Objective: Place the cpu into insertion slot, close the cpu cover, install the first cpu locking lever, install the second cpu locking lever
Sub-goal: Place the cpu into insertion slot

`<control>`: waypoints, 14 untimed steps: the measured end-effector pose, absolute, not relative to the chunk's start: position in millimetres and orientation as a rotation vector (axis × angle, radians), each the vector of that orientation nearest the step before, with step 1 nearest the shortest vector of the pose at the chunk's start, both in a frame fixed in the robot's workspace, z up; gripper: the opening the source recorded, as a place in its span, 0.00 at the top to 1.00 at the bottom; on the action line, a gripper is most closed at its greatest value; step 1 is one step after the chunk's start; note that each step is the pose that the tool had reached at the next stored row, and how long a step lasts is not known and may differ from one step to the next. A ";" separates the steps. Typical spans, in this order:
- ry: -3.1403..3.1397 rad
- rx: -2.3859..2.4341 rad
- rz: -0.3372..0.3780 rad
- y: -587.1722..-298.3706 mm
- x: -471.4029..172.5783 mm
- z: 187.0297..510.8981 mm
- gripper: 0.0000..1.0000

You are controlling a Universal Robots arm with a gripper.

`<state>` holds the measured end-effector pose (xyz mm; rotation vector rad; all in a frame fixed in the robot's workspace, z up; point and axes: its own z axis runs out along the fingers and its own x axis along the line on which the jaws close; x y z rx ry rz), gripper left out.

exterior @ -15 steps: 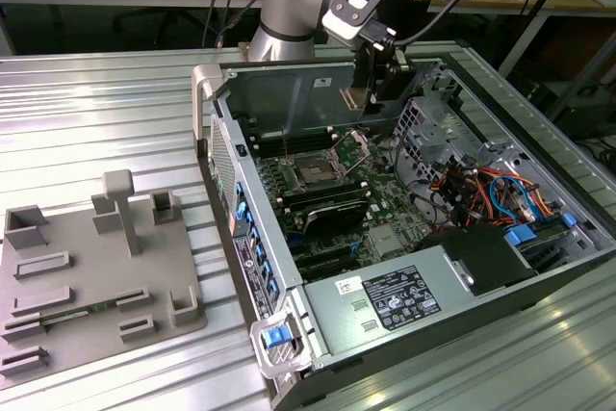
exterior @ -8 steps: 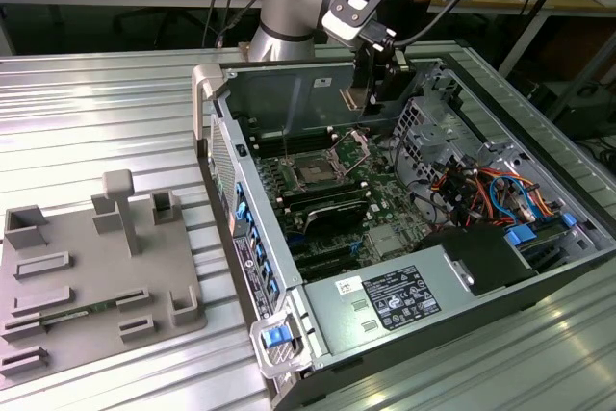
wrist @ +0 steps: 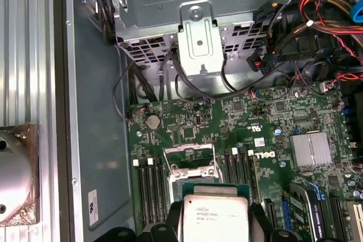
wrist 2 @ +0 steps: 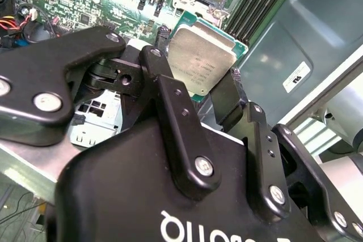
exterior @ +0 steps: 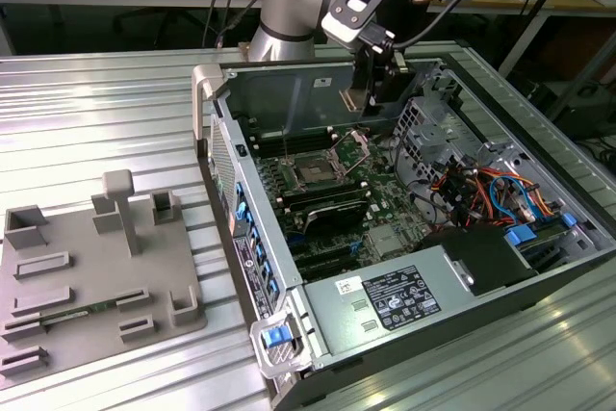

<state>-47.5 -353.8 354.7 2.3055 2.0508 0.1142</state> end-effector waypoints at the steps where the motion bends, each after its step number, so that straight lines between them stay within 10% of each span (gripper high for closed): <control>1: 2.051 2.305 0.114 -353.8 -47.5 353.6 0.45; 14: 2.051 2.305 0.114 -353.8 -47.5 333.1 0.45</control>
